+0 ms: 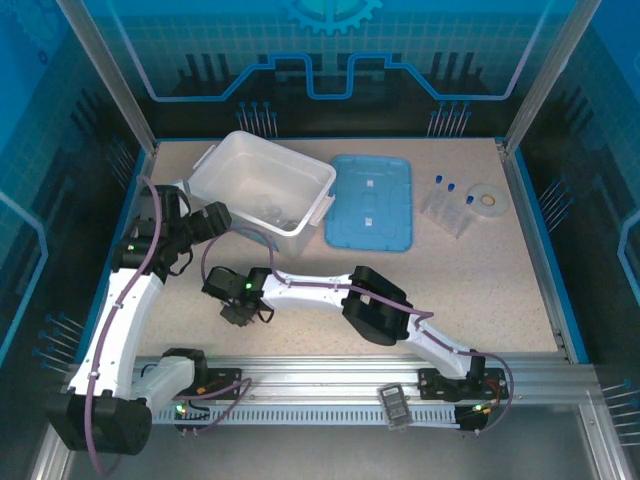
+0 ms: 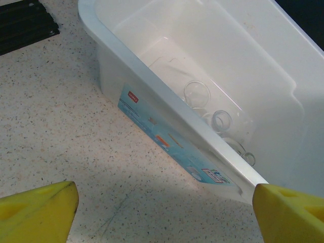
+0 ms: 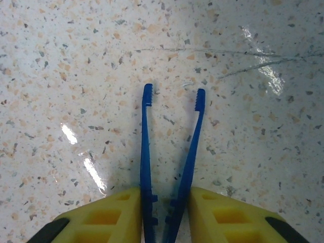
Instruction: Organize the chemistry lab equipment
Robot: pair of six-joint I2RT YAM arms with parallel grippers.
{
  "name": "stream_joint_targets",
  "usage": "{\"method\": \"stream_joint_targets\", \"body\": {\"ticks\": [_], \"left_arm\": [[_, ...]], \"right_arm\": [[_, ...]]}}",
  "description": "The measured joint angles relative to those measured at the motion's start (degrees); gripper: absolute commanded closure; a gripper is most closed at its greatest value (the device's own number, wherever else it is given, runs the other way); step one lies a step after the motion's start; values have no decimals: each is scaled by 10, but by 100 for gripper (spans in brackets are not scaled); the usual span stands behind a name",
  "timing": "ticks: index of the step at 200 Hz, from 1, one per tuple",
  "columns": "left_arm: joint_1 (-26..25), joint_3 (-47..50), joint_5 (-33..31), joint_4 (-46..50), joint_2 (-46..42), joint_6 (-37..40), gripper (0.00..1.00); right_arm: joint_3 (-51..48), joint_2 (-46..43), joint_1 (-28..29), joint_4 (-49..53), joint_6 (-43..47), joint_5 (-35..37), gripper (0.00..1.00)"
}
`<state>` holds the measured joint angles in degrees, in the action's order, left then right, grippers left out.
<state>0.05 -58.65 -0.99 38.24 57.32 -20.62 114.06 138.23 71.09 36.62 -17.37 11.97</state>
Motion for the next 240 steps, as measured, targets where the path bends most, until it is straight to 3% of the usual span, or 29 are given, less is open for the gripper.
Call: {"method": "stream_joint_targets", "body": {"ticks": [79,240], "left_arm": [[0,0,0,0,0,0,10],[15,7,-25,-11,-34,-3,8]], "right_arm": [[-45,-29,-5,-15,14,9,78],[-79,-196,-61,7,83,40,79]]}}
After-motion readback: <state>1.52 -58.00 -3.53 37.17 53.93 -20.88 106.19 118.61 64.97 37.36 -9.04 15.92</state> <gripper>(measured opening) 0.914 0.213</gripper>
